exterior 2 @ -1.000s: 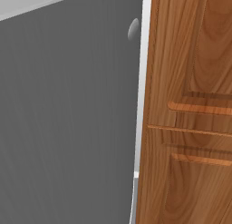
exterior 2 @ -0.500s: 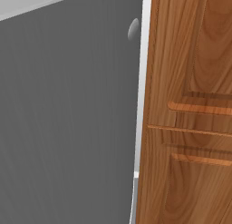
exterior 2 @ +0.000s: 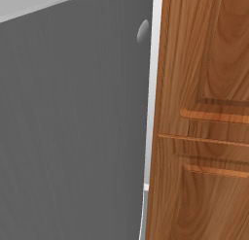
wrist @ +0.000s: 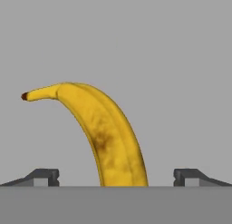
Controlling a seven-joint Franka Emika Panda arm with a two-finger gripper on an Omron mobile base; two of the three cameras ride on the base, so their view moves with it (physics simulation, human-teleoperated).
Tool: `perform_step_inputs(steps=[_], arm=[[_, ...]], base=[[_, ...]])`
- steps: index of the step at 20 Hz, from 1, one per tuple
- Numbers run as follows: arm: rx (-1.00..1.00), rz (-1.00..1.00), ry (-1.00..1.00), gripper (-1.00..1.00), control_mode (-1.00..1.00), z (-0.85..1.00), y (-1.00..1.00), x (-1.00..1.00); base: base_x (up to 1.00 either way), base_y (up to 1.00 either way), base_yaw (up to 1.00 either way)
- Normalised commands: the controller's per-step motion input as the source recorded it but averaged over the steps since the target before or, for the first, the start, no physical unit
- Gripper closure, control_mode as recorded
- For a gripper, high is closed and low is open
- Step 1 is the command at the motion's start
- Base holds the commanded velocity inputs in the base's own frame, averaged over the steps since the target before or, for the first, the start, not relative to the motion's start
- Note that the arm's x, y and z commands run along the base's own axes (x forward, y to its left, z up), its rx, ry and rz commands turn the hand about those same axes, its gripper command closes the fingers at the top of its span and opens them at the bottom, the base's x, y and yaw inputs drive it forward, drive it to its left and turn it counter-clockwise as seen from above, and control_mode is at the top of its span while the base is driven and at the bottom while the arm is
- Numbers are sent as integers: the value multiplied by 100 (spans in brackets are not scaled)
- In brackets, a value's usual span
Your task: Pick up the banana and tangerine from the fridge and place one fruit on each plate on the dining counter.
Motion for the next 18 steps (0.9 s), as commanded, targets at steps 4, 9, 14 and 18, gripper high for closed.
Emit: perform_step_inputs(steps=[4, 9, 14, 18], arm=[[0, 0, 0, -100, -100, -28, 6, 0], [0, 0, 0, -100, -100, -11, 0, 0], [0, 0, 0, -100, -100, 0, 0, 0], [0, 0, 0, 100, -100, 0, 0, 0]], base=[[0, 0, 0], [0, 0, 0], [0, 0, 0], [0, 0, 0]])
